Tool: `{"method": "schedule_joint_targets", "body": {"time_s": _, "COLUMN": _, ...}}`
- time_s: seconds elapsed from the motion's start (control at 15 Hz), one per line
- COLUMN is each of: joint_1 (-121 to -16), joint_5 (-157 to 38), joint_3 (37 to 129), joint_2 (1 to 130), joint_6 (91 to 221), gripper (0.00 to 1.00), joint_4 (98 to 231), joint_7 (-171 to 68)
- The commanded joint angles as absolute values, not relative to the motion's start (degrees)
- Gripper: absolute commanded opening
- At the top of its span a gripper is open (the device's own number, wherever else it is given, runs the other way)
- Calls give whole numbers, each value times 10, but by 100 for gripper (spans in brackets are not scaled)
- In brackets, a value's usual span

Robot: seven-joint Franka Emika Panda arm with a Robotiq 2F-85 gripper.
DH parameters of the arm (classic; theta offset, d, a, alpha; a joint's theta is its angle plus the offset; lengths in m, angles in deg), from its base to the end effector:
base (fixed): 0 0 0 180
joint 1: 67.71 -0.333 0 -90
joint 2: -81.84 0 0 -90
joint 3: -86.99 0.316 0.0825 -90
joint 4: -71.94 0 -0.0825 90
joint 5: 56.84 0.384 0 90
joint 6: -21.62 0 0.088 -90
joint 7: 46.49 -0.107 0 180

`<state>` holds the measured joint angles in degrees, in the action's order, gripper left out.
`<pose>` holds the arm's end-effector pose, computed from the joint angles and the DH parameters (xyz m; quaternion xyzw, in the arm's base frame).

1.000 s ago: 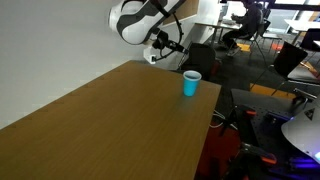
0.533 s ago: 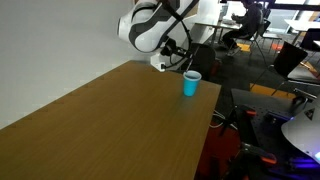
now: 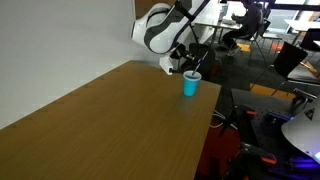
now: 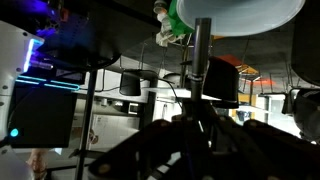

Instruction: Put the pen in the cup

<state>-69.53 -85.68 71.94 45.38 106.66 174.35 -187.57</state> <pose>0.5248 -0.1743 0.1976 0.2644 -0.8064 0.0887 0.5215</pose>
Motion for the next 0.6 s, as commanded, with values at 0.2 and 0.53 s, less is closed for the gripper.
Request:
{"method": "schedule_joint_targets", "body": {"time_s": 0.2, "joint_1": -671, "joint_5": -860, "joint_3": 728, "joint_2": 490, "joint_6": 1101, "gripper": 3, "joint_4": 1774, "joint_7": -1896}}
{"method": "schedule_joint_targets", "body": {"time_s": 0.53, "joint_1": -667, "joint_5": -857, "joint_3": 734, "joint_2": 471, "joint_6": 1097, "gripper": 3, "joint_4": 1757, "joint_7": -1881}}
